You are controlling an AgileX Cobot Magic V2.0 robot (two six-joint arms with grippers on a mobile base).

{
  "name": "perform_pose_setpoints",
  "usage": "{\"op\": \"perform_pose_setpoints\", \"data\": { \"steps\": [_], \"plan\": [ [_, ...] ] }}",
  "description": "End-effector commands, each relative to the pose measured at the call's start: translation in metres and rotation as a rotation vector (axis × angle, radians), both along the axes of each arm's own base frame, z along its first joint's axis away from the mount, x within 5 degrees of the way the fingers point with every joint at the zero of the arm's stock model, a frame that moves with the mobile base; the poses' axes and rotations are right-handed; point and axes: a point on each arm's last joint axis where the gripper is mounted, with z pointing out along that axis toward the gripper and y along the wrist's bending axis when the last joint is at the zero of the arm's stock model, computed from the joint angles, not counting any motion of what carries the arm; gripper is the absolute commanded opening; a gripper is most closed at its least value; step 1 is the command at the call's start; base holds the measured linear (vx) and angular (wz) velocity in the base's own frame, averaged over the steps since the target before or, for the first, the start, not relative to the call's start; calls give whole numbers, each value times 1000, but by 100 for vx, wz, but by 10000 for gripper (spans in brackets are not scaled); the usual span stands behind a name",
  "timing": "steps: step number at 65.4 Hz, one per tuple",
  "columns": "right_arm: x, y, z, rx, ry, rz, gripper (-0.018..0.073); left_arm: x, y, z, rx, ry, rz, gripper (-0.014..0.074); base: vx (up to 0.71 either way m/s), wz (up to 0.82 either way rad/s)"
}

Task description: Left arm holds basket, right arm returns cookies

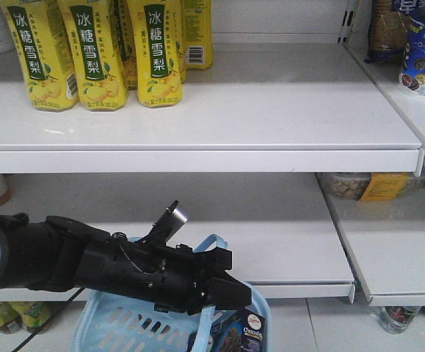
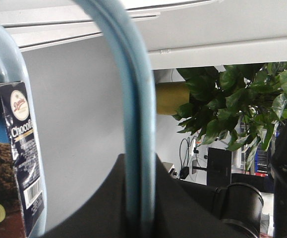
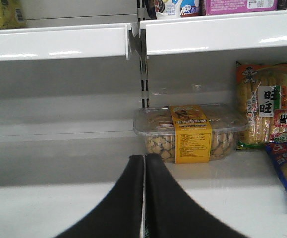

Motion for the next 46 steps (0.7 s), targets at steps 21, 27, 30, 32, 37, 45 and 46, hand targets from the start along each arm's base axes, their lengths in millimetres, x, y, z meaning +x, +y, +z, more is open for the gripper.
{"op": "perform_pose_setpoints", "data": {
  "steps": [21, 27, 30, 32, 37, 45, 46],
  "plan": [
    [-1, 0, 8, -11, -88, 3, -9, 2, -2, 24, -73, -79, -7, -6, 2, 0],
    [-1, 0, 8, -11, -88, 3, -9, 2, -2, 24, -73, -79, -7, -6, 1, 2],
    [-1, 0, 8, -11, -88, 3, -9, 2, -2, 24, -73, -79, -7, -6, 0, 2],
    [-1, 0, 8, -11, -88, 3, -9, 2, -2, 24, -73, -79, -7, -6, 0, 2],
    [-1, 0, 8, -11, -88, 3, -9, 2, -2, 24, -73, -79, -7, -6, 0, 1],
    [-1, 0, 8, -11, -88, 3, -9, 2, -2, 24, -73, -79, -7, -6, 0, 0],
    [-1, 0, 8, -11, -88, 3, -9, 2, -2, 24, -73, -79, -7, -6, 0, 0]
  ]
}}
